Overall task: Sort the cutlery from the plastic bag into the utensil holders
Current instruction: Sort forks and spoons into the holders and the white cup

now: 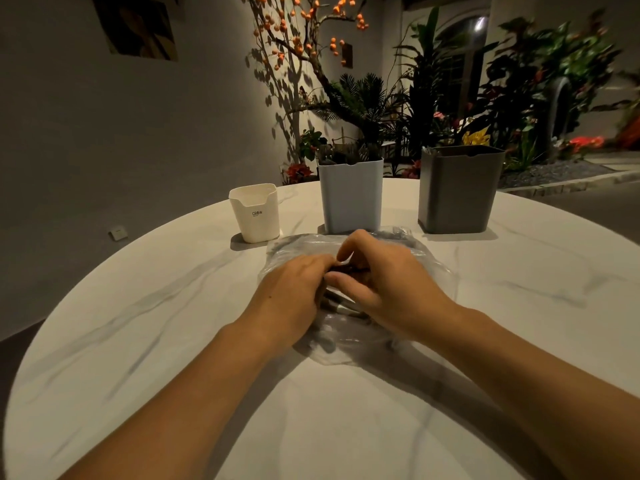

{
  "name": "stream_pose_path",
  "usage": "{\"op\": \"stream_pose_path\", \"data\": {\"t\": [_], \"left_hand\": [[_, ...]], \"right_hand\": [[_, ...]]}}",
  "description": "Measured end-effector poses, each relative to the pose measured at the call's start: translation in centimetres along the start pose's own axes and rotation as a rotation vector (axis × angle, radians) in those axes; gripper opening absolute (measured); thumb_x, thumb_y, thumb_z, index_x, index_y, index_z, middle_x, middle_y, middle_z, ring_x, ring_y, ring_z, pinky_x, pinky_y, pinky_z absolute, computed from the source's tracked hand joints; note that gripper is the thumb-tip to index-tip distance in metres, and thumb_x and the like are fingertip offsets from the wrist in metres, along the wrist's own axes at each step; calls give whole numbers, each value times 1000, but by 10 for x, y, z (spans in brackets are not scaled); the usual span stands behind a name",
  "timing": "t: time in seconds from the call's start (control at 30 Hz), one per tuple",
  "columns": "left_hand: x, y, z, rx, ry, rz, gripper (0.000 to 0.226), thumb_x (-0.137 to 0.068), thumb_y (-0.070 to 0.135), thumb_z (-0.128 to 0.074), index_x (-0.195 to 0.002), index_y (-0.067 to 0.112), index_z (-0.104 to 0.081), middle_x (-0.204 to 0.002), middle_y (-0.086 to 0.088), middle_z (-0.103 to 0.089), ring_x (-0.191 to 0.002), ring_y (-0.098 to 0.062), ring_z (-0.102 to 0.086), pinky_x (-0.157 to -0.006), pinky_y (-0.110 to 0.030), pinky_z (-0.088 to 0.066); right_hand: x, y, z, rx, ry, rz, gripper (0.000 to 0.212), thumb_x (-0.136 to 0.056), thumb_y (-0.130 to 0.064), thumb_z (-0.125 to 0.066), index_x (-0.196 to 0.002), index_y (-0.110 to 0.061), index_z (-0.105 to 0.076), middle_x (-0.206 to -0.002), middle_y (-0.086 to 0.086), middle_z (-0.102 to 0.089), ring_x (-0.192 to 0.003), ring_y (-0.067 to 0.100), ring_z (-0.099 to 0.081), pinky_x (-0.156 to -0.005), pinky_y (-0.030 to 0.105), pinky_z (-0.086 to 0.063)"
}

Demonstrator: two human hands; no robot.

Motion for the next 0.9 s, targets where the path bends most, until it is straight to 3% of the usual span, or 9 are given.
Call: {"op": "stream_pose_path", "data": {"t": [0.1, 0.17, 0.23, 0.37, 0.43, 0.53, 0.7, 0.83, 0.9], "left_hand": [[-1, -3, -1, 109, 29, 18, 24, -107, 24, -39, -122, 39, -49, -125, 14, -56, -112, -4, -51, -105, -19, -40], [-3, -4, -3, 96, 85, -21, 30, -107, 21, -39, -134, 31, -49, -130, 9, -57, -117, -7, -52, -107, -22, -42], [-5, -2, 3, 115, 186, -35, 29, -106, 20, -40, -132, 26, -51, -121, 9, -60, -110, -7, -54, -98, -11, -41], [-5, 4, 18, 355, 360, -33, 19, -106, 21, -40, -114, 21, -57, -106, 9, -67, -106, -5, -62, -94, -15, -46], [-7, 3, 26, 562, 408, 14, 18, -107, 17, -39, -112, 19, -57, -102, 8, -68, -105, -4, -64, -94, -17, -49], [-8, -3, 33, 840, 471, 152, 21, -107, 11, -39, -110, 18, -59, -97, 5, -72, -102, -9, -70, -97, -24, -54], [-11, -15, 36, 1109, 506, 306, 24, -108, 8, -37, -116, 8, -59, -101, -9, -73, -100, -18, -73, -100, -36, -54], [-14, -15, 29, 1484, 434, 365, 24, -108, 6, -34, -121, 4, -54, -107, -15, -72, -105, -26, -72, -102, -42, -53], [-15, -13, 25, 1629, 396, 387, 25, -108, 6, -33, -123, 3, -53, -107, -17, -72, -105, -28, -72, -102, -44, -52]], "right_hand": [[2, 1, 8, -313, 47, -19, 41, -97, -59, -39, -105, -24, -57, -91, -9, -66, -85, 9, -66, -74, 24, -57], [2, 3, 13, -461, 93, -51, 50, -99, -58, -31, -101, -18, -61, -87, 0, -67, -82, 15, -65, -71, 25, -56], [1, 8, 15, -539, 121, -111, 61, -96, -63, -26, -99, -17, -66, -87, 1, -69, -84, 16, -67, -74, 29, -58], [-1, 15, 14, -442, 135, -132, 35, -105, -38, -39, -101, -17, -67, -89, 1, -68, -86, 18, -66, -78, 44, -58], [-2, 18, 10, -353, 100, -151, 22, -105, -27, -46, -110, -21, -66, -98, -5, -69, -93, 12, -65, -87, 40, -58], [-2, 20, 2, -270, 33, -193, 27, -105, -20, -46, -126, -26, -62, -120, -9, -66, -110, 8, -61, -101, 34, -53], [-1, 19, -3, -229, -55, -216, 36, -104, -18, -47, -138, -28, -55, -135, -9, -60, -123, 10, -54, -108, 35, -47], [0, 13, -4, -236, -91, -187, 32, -104, -22, -47, -134, -28, -57, -122, -13, -59, -108, 3, -54, -95, 19, -46], [1, 10, -7, -282, -142, -186, 29, -105, -20, -45, -128, -29, -60, -112, -15, -61, -101, 4, -56, -93, 20, -47]]}}
Point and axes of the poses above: each hand's wrist, its own x-axis away from the middle knuckle, its own z-axis out of the back of the hand, y = z × x, the point moved 7 cm from there along -x, towards the middle knuckle
